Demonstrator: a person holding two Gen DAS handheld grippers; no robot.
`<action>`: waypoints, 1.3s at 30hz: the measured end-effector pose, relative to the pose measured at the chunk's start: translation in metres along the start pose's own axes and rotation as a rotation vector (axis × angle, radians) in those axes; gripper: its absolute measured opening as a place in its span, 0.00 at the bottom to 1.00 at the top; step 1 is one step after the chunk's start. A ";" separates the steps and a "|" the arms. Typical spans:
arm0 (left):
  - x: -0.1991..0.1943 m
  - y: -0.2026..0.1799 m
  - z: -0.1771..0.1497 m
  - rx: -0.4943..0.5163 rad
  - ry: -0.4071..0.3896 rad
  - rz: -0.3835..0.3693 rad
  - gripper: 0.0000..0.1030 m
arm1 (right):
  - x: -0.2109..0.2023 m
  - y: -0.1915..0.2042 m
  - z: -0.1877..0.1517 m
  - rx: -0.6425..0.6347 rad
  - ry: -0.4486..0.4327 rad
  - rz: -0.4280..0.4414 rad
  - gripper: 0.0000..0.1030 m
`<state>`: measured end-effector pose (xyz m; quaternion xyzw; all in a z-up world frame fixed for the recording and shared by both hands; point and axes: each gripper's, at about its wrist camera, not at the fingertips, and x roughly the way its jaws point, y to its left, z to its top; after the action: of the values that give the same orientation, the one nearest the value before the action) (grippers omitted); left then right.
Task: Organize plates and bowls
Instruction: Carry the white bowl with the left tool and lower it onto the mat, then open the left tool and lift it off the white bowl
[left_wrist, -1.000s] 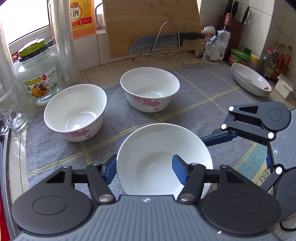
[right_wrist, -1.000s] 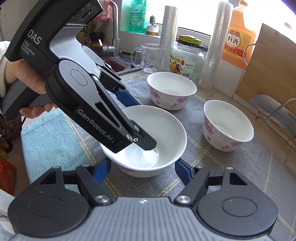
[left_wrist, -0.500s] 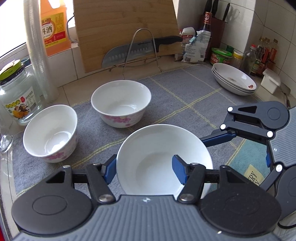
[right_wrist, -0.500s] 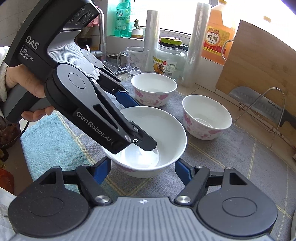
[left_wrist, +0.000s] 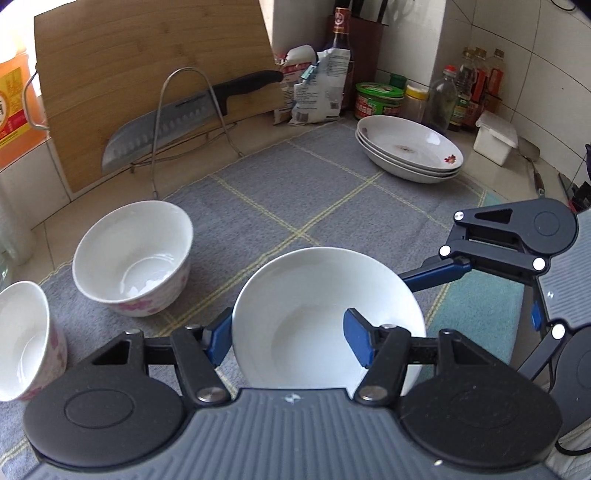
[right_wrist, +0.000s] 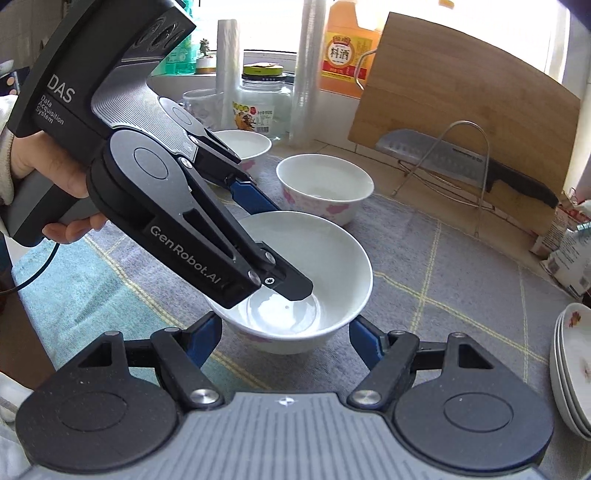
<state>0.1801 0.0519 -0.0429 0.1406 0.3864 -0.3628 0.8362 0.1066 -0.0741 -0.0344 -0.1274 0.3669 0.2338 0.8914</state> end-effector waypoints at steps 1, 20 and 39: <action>0.003 -0.003 0.002 0.009 0.000 -0.008 0.60 | -0.002 -0.003 -0.003 0.007 0.004 -0.010 0.78; 0.040 -0.032 0.022 0.068 0.025 -0.084 0.60 | -0.012 -0.035 -0.031 0.101 0.047 -0.063 0.78; 0.024 -0.028 0.015 0.057 -0.048 -0.059 0.93 | -0.015 -0.045 -0.028 0.152 0.016 -0.038 1.00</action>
<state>0.1785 0.0124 -0.0498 0.1440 0.3595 -0.4015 0.8299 0.1039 -0.1290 -0.0411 -0.0682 0.3883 0.1873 0.8997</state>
